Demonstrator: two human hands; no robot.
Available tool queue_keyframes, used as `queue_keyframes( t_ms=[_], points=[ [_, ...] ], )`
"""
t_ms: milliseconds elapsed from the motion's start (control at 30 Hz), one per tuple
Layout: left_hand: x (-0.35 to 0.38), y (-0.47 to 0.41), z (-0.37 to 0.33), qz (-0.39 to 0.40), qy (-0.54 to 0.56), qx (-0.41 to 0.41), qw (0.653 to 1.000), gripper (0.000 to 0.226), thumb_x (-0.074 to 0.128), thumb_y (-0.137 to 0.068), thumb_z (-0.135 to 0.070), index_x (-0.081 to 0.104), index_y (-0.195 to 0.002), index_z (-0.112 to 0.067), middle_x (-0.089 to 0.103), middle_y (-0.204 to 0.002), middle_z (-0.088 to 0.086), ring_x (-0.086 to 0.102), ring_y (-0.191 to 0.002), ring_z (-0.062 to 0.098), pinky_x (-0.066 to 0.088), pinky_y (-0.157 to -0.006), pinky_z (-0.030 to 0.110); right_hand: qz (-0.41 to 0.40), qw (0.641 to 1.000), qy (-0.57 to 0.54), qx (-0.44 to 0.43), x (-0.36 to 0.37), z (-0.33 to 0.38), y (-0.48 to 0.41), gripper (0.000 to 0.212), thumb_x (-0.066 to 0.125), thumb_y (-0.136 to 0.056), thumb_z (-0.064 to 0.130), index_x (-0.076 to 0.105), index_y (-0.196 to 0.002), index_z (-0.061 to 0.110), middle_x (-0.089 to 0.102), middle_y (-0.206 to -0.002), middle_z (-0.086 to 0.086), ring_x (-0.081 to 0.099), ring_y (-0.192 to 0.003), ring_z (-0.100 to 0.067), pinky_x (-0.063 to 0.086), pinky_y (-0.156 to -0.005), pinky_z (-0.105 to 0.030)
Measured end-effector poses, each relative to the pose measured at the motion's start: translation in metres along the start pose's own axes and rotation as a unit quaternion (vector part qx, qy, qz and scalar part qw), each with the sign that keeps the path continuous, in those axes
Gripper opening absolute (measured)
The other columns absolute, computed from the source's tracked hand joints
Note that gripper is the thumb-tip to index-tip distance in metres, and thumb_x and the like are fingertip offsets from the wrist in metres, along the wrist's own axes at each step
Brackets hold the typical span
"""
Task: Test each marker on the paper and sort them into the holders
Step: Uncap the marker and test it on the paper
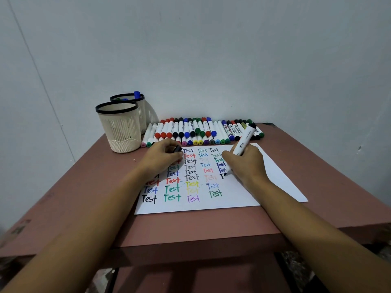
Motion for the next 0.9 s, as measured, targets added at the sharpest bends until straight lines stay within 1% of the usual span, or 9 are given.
queue_keyframes(
  t_ms=[67, 167, 300, 400, 500, 633, 733, 833, 900],
  points=[
    [0.0002, 0.0001, -0.0004, 0.001, -0.003, 0.001, 1.0, 0.027, 0.062, -0.088, -0.02, 0.058, -0.115, -0.018, 0.059, -0.101, -0.002, 0.056, -0.089, 0.01, 0.041, -0.067, 0.011, 0.004, 1.0, 0.019, -0.005, 0.0009, 0.0009, 0.0007, 0.022, 0.064, -0.08, 0.009, 0.048, -0.065, 0.011, 0.052, -0.064, -0.001, 0.053, -0.054, -0.011, 0.039, -0.04, -0.015],
    [-0.0001, 0.0002, -0.0009, 0.0, -0.001, 0.003, 1.0, 0.025, 0.062, -0.088, -0.02, 0.059, -0.113, -0.019, 0.059, -0.102, -0.002, 0.057, -0.093, 0.012, 0.041, -0.068, 0.012, -0.01, 0.999, 0.037, -0.012, -0.0012, 0.002, 0.0012, 0.022, 0.064, -0.08, 0.01, 0.048, -0.066, 0.011, 0.05, -0.061, 0.001, 0.047, -0.052, -0.009, 0.038, -0.042, -0.017],
    [-0.0003, 0.0003, -0.0014, 0.001, -0.002, 0.004, 1.0, 0.026, 0.061, -0.089, -0.019, 0.059, -0.114, -0.018, 0.058, -0.103, -0.001, 0.056, -0.094, 0.012, 0.041, -0.069, 0.012, 0.007, 1.0, 0.017, 0.0, 0.0012, 0.0014, 0.0008, 0.022, 0.064, -0.08, 0.009, 0.048, -0.064, 0.012, 0.051, -0.062, 0.001, 0.051, -0.052, -0.01, 0.045, -0.047, -0.023],
    [0.001, 0.0008, -0.001, 0.004, 0.004, 0.002, 1.0, 0.026, 0.062, -0.089, -0.018, 0.058, -0.114, -0.017, 0.059, -0.101, -0.002, 0.056, -0.091, 0.01, 0.041, -0.068, 0.01, 0.008, 0.999, 0.033, 0.0, 0.0018, 0.0016, 0.0014, 0.022, 0.063, -0.081, 0.01, 0.048, -0.065, 0.012, 0.052, -0.062, 0.002, 0.051, -0.052, -0.008, 0.042, -0.046, -0.021],
    [0.001, 0.0004, -0.0005, 0.005, 0.009, 0.001, 1.0, 0.026, 0.062, -0.088, -0.018, 0.058, -0.114, -0.016, 0.06, -0.101, -0.001, 0.057, -0.088, 0.01, 0.042, -0.068, 0.012, -0.018, 0.999, 0.038, -0.01, -0.0018, 0.0024, 0.0016, 0.024, 0.063, -0.082, 0.012, 0.047, -0.064, 0.013, 0.051, -0.061, 0.002, 0.05, -0.054, -0.01, 0.038, -0.044, -0.019],
    [0.0002, 0.0001, -0.001, 0.004, 0.001, 0.001, 1.0, 0.028, 0.061, -0.089, -0.019, 0.058, -0.116, -0.017, 0.058, -0.103, -0.001, 0.056, -0.092, 0.011, 0.04, -0.067, 0.01, -0.037, 0.999, 0.035, -0.013, -0.0043, 0.002, 0.0012, 0.023, 0.061, -0.082, 0.011, 0.047, -0.064, 0.013, 0.051, -0.062, 0.0, 0.05, -0.053, -0.012, 0.036, -0.04, -0.016],
    [0.0011, 0.0004, -0.0001, 0.008, 0.004, -0.002, 1.0, 0.028, 0.062, -0.089, -0.019, 0.058, -0.116, -0.018, 0.059, -0.106, 0.001, 0.057, -0.096, 0.013, 0.042, -0.072, 0.014, -0.028, 0.999, 0.042, -0.011, -0.0041, 0.0018, 0.0009, 0.021, 0.062, -0.082, 0.011, 0.049, -0.065, 0.014, 0.053, -0.062, 0.0, 0.051, -0.052, -0.009, 0.036, -0.036, -0.013],
    [0.0012, -0.0007, 0.0016, 0.009, 0.009, -0.004, 1.0, 0.025, 0.063, -0.088, -0.019, 0.059, -0.112, -0.019, 0.063, -0.107, 0.003, 0.06, -0.097, 0.016, 0.045, -0.08, 0.02, -0.031, 0.998, 0.047, -0.01, -0.0038, 0.0012, 0.0007, 0.023, 0.062, -0.082, 0.012, 0.047, -0.064, 0.014, 0.052, -0.062, 0.001, 0.053, -0.056, -0.013, 0.04, -0.045, -0.021],
    [0.0014, -0.0011, 0.0025, 0.012, 0.012, -0.008, 1.0, 0.024, 0.063, -0.088, -0.019, 0.059, -0.112, -0.02, 0.062, -0.108, 0.003, 0.06, -0.099, 0.017, 0.046, -0.083, 0.024, -0.034, 0.998, 0.052, -0.013, -0.0034, 0.0019, 0.0006, 0.024, 0.061, -0.083, 0.013, 0.047, -0.064, 0.015, 0.053, -0.063, 0.001, 0.054, -0.058, -0.015, 0.042, -0.047, -0.023]
  ],
)
Point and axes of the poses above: each hand's wrist, its own y-axis away from the middle knuckle, its own x-axis out of the palm, z = x × y, the point moved 6 cm from there along -y, towards the middle knuckle
